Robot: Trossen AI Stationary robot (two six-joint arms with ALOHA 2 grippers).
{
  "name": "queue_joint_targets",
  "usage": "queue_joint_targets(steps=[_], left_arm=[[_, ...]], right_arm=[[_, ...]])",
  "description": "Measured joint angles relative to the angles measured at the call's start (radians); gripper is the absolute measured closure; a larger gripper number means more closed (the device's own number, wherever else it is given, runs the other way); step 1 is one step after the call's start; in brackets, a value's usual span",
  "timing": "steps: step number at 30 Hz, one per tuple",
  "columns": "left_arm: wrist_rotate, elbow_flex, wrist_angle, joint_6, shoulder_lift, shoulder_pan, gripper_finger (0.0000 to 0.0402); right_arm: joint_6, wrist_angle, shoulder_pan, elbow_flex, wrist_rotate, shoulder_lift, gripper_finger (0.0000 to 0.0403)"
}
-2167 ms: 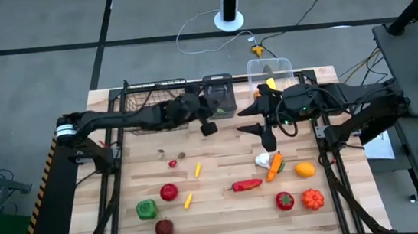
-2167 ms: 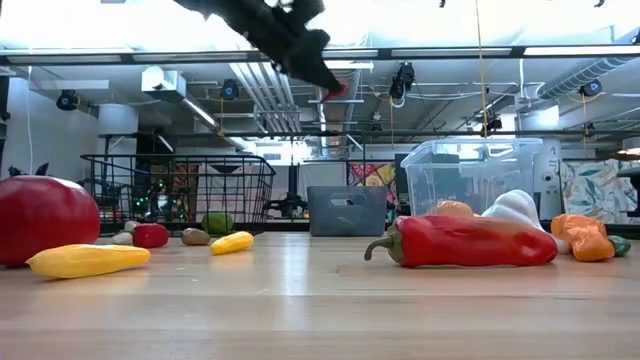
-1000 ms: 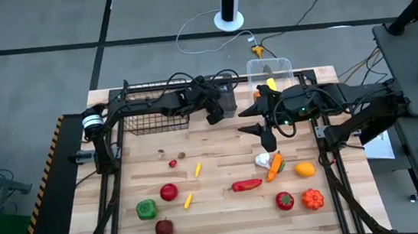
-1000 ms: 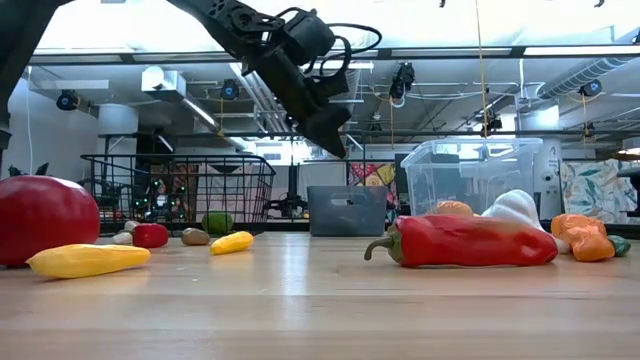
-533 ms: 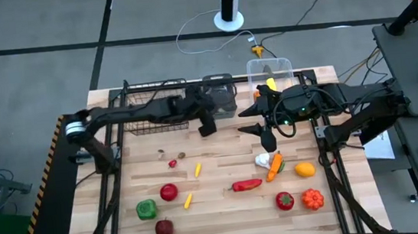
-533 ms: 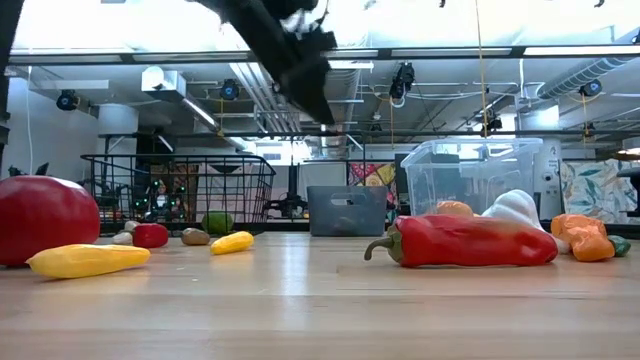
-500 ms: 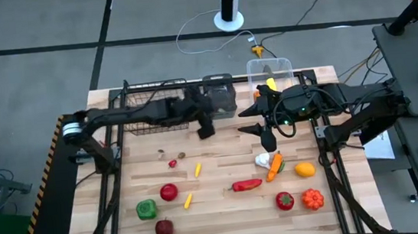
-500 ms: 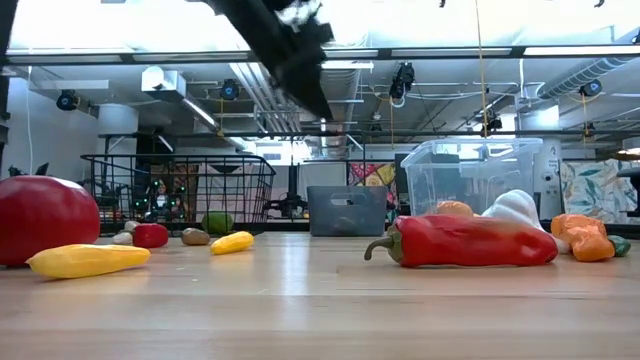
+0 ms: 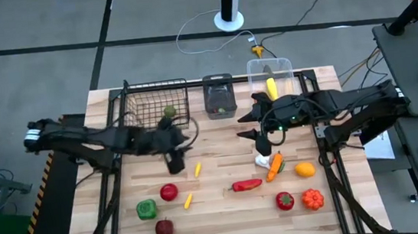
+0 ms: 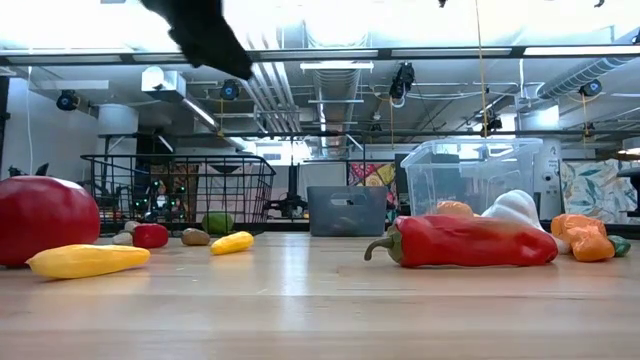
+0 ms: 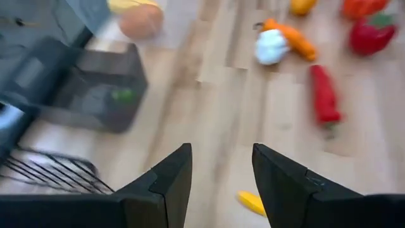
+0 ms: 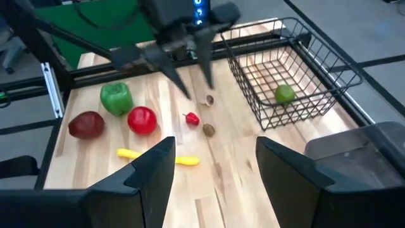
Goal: Sort produce into baskets
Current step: Put the large red chili pepper into the white bin
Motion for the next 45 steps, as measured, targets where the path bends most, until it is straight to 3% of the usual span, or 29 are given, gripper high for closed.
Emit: queue_joint_targets(steps=[7,17,23,35,45], left_arm=[[-0.031,-0.089,-0.001,-0.149,-0.061,-0.169,0.0253],[-0.030,-0.094,-0.130,-0.271,-0.050,-0.334,0.0253],[-0.030,-0.094,-0.179,-0.316,-0.029,-0.360,0.0253],[-0.031,-0.094,-0.227,-0.324,-0.024,-0.359,0.0253],[-0.034,-0.094,-0.238,-0.365,-0.024,-0.359,0.0253]], right_arm=[[0.012,0.082,0.000,-0.085,-0.001,0.000,0.0191],[0.119,0.065,0.006,-0.122,-0.079,0.015,0.0191],[0.139,0.036,0.034,-0.102,-0.089,0.094,0.0191],[0.140,-0.272,0.058,0.083,-0.089,0.287,0.0191],[-0.027,-0.354,0.192,0.100,-0.121,0.397,0.0191]])
